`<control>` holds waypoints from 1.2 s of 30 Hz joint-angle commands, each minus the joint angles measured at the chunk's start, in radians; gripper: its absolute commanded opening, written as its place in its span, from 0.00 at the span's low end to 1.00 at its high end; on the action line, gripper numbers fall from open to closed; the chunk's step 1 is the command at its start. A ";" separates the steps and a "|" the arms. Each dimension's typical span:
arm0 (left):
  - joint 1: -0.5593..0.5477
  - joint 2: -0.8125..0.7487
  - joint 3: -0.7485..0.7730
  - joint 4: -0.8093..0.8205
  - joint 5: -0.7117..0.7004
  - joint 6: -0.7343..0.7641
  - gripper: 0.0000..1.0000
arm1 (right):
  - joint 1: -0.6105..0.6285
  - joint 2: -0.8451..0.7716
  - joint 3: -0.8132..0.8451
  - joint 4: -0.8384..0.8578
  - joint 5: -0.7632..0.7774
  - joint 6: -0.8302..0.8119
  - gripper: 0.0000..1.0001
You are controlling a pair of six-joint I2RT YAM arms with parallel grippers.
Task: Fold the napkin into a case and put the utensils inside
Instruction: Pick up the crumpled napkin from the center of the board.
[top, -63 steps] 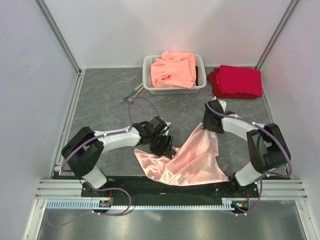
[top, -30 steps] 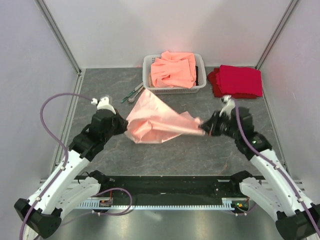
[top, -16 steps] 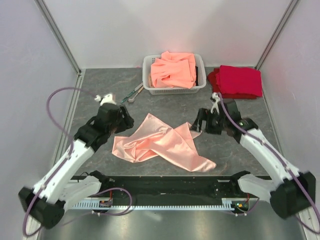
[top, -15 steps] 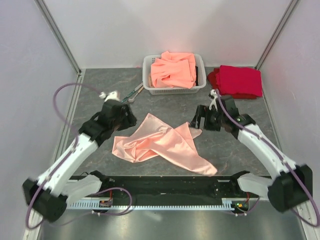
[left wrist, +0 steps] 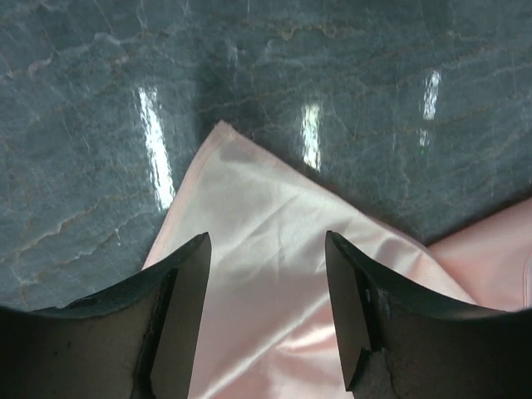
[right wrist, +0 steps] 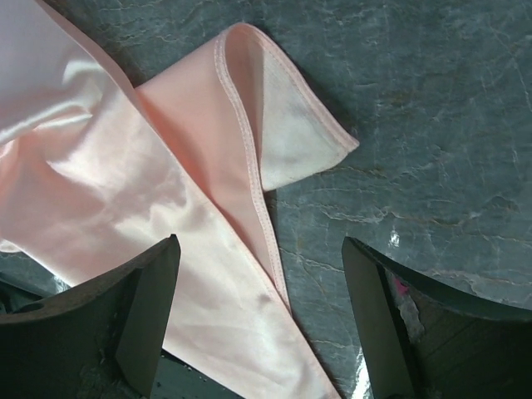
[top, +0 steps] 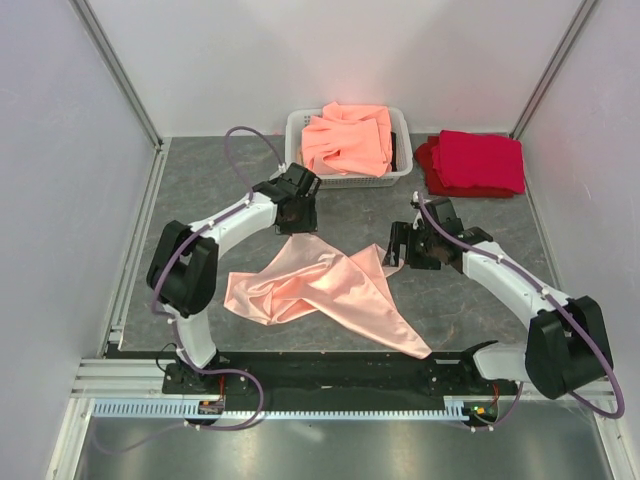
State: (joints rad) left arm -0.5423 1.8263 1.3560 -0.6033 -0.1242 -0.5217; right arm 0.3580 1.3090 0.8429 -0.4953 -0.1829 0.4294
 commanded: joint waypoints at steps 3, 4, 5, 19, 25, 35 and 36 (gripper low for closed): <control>-0.001 0.122 0.176 -0.064 -0.143 -0.107 0.65 | 0.002 -0.083 -0.042 -0.028 0.074 0.005 0.88; -0.001 0.139 0.208 -0.072 -0.143 -0.122 0.65 | 0.002 -0.086 -0.044 -0.026 0.080 0.009 0.88; -0.001 0.175 0.230 -0.104 -0.150 -0.162 0.65 | 0.002 -0.088 -0.044 -0.029 0.082 0.012 0.87; -0.002 0.280 0.325 -0.211 -0.210 -0.411 0.55 | 0.002 -0.103 -0.053 -0.042 0.103 0.016 0.88; 0.001 0.320 0.338 -0.219 -0.218 -0.420 0.51 | 0.001 -0.126 -0.056 -0.049 0.115 0.020 0.88; 0.019 0.168 0.272 -0.227 -0.301 -0.310 0.02 | 0.053 -0.018 -0.087 0.110 -0.006 0.049 0.61; 0.019 0.147 0.228 -0.217 -0.289 -0.302 0.02 | 0.070 0.002 -0.073 0.150 -0.019 0.054 0.56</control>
State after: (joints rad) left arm -0.5285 2.1178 1.6424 -0.8284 -0.3653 -0.8818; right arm 0.3710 1.2366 0.7429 -0.4877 -0.1226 0.4591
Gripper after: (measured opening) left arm 0.031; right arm 0.637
